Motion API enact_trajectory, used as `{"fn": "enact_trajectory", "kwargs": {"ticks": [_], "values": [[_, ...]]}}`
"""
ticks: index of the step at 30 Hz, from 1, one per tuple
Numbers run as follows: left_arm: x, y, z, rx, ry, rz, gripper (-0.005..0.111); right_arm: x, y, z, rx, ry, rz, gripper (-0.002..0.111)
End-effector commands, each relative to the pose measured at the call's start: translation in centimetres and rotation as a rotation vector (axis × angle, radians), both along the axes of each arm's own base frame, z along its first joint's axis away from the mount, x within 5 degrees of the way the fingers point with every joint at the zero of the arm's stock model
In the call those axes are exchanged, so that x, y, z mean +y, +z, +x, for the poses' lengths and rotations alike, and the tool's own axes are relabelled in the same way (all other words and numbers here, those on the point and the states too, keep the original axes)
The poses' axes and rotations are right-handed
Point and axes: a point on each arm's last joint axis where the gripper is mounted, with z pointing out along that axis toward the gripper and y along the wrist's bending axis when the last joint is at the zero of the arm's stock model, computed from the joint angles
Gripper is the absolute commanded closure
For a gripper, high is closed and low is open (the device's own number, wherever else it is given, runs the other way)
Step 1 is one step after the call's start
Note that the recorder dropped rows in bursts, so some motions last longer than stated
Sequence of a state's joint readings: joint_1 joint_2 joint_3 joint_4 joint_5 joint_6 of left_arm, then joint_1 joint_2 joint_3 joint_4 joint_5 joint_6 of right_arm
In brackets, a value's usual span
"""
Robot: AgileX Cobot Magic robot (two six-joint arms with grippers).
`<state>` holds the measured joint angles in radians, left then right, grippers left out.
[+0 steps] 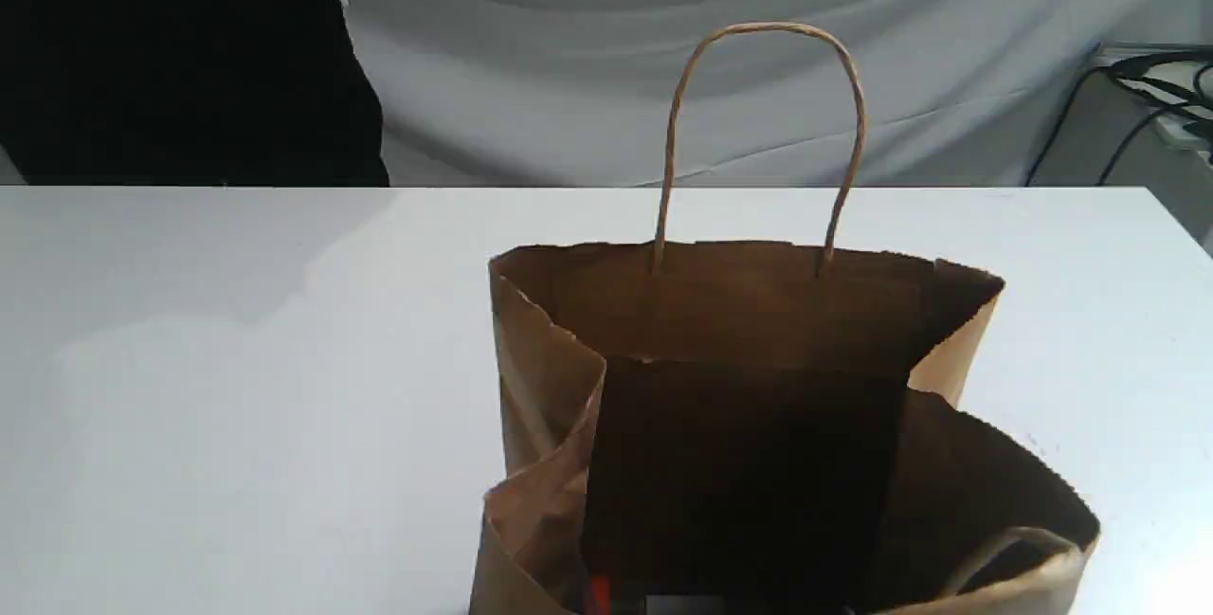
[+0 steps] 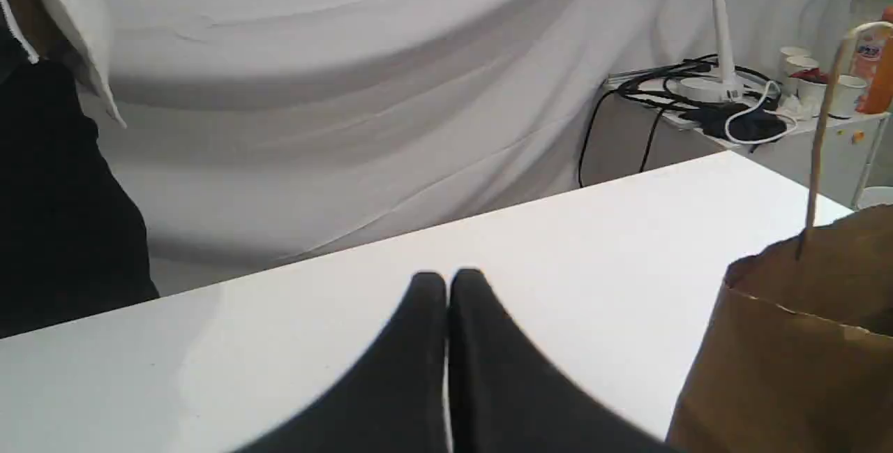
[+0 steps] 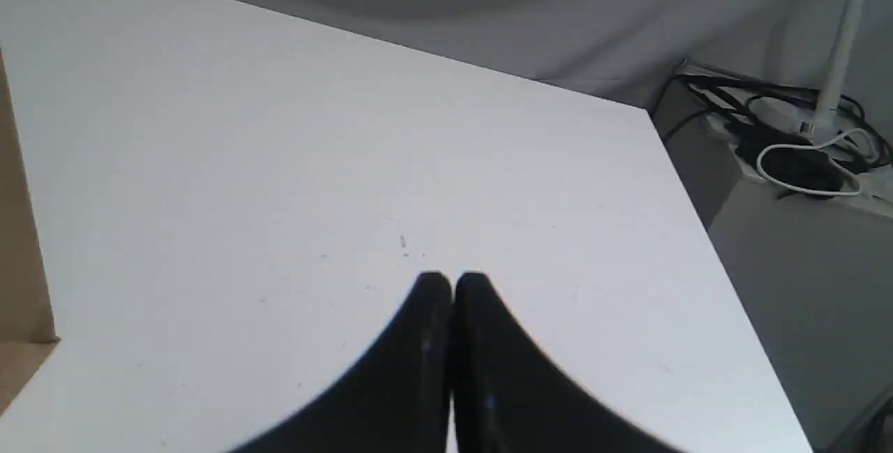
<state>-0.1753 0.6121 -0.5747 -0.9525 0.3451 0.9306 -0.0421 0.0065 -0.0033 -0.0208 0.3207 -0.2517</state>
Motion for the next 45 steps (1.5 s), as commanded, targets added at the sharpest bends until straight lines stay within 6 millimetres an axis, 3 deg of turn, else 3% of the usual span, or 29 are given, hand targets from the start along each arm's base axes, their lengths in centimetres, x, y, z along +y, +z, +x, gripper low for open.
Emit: {"fn": "enact_trajectory", "kwargs": {"ticks": [1,8,19,25,31,42,45], "values": [[0.0,0.0,-0.1,-0.001,0.003,-0.013,0.107,0.0,-0.1,0.0,-0.006,-0.007,0.010,0.108],[0.6,0.1,-0.4,-0.025,0.060,-0.070,0.107,0.0,-0.1,0.0,-0.006,-0.007,0.010,0.108],[4.4,-6.2,-5.6,-0.230,0.429,-0.173,0.107,0.0,-0.1,0.0,-0.006,-0.007,0.010,0.108],[4.6,-6.7,-7.3,-0.367,0.459,-0.065,0.107,0.0,-0.1,0.0,-0.006,-0.007,0.010,0.108],[4.7,-6.9,-7.4,-0.364,0.463,-0.109,0.107,0.0,-0.1,0.0,-0.006,-0.007,0.010,0.108],[4.8,-12.2,-6.3,-0.192,0.479,-0.101,0.107,0.0,-0.1,0.0,-0.006,-0.006,0.014,0.108],[4.8,-12.8,-6.2,-0.176,0.480,-0.093,0.107,0.0,-0.1,0.0,-0.006,-0.006,0.014,0.108]]}}
